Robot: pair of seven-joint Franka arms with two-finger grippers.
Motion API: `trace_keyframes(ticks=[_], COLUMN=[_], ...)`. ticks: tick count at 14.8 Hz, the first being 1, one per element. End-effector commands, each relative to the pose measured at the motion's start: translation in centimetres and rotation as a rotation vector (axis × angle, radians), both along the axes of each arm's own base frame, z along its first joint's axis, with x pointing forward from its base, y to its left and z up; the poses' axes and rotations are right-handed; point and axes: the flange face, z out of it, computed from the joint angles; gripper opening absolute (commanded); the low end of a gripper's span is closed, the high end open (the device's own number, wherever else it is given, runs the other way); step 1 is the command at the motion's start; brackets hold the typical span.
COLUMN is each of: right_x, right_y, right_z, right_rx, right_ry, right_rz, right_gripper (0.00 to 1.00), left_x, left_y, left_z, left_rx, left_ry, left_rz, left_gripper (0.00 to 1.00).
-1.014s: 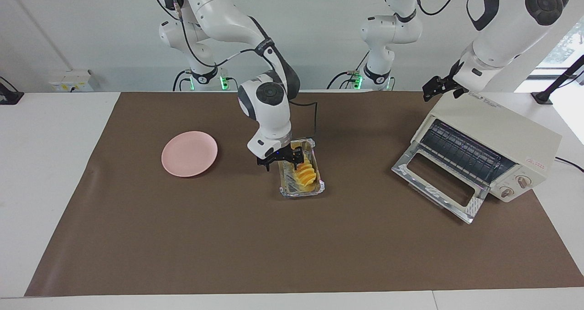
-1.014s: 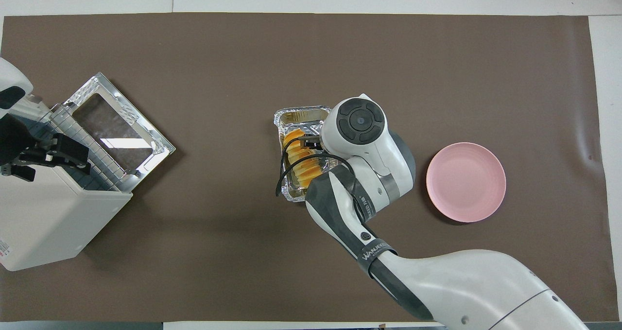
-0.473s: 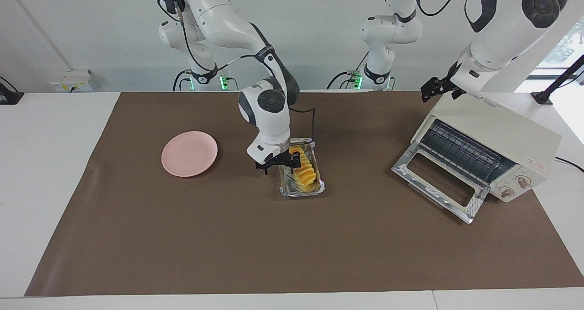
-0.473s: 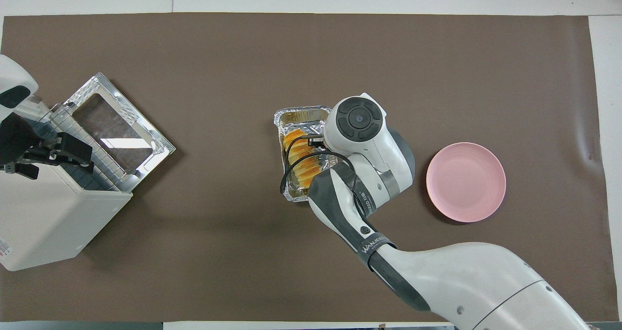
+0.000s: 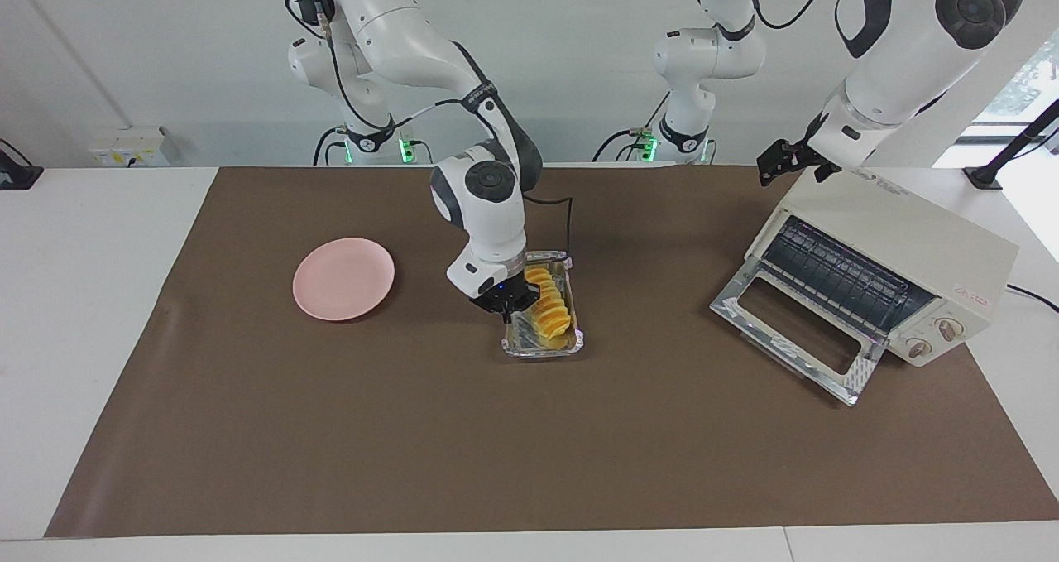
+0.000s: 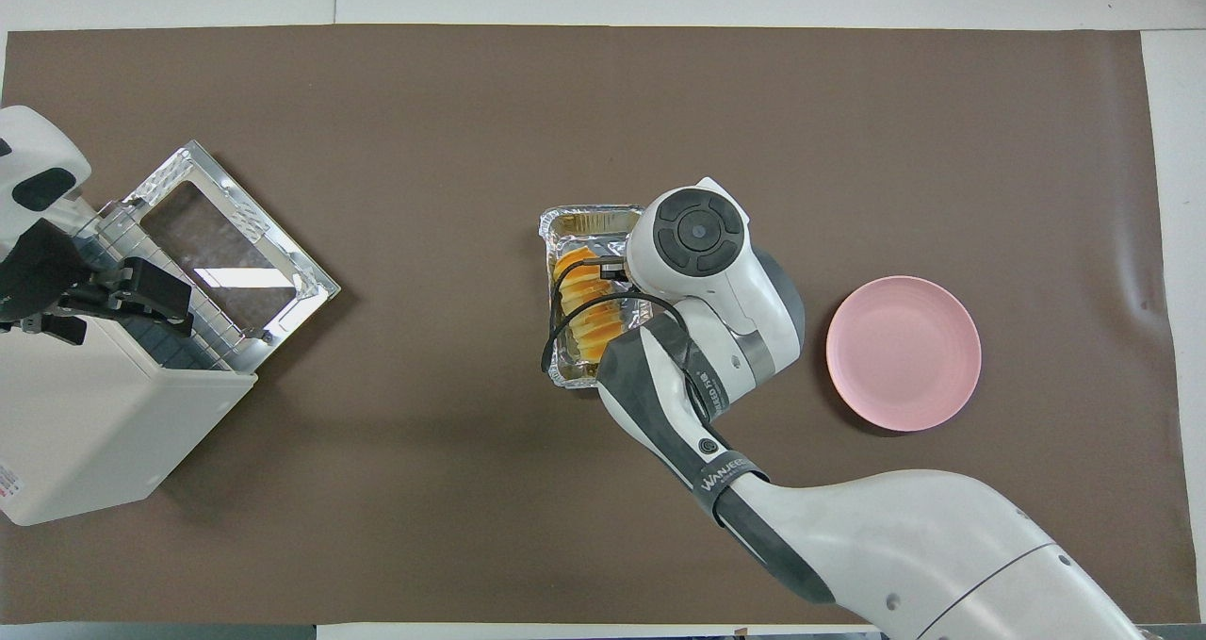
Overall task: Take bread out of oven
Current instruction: 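Drag the foil tray with the right gripper past the pink plate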
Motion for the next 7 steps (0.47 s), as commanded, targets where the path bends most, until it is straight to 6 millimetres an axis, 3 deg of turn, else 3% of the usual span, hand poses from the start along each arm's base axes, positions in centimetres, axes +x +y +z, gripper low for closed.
trace_keyframes(ticks=[1, 3, 5, 7], right_x=[1.6, 3.9, 6.9, 9.4], right_y=[0.4, -0.9, -6.0, -12.0], right_z=[2.7, 6.8, 8.8, 8.1], right_rx=[0.000, -0.002, -0.004, -0.017], right_ry=[0.002, 0.003, -0.021, -0.029], right_rz=[-0.029, -0.044, -0.010, 0.070], right_gripper=[0.00, 0.00, 0.00, 0.00], left_x=[-0.4, -0.6, -0.9, -1.1], left_y=[0.4, 0.8, 1.1, 1.1], left_z=[0.7, 1.0, 1.7, 2.0], left_rx=[0.009, 0.008, 0.008, 0.008], left_ry=[-0.025, -0.032, -0.044, -0.050], left_rz=[-0.004, 0.004, 0.012, 0.012], left_gripper=[1.00, 1.00, 1.00, 1.00])
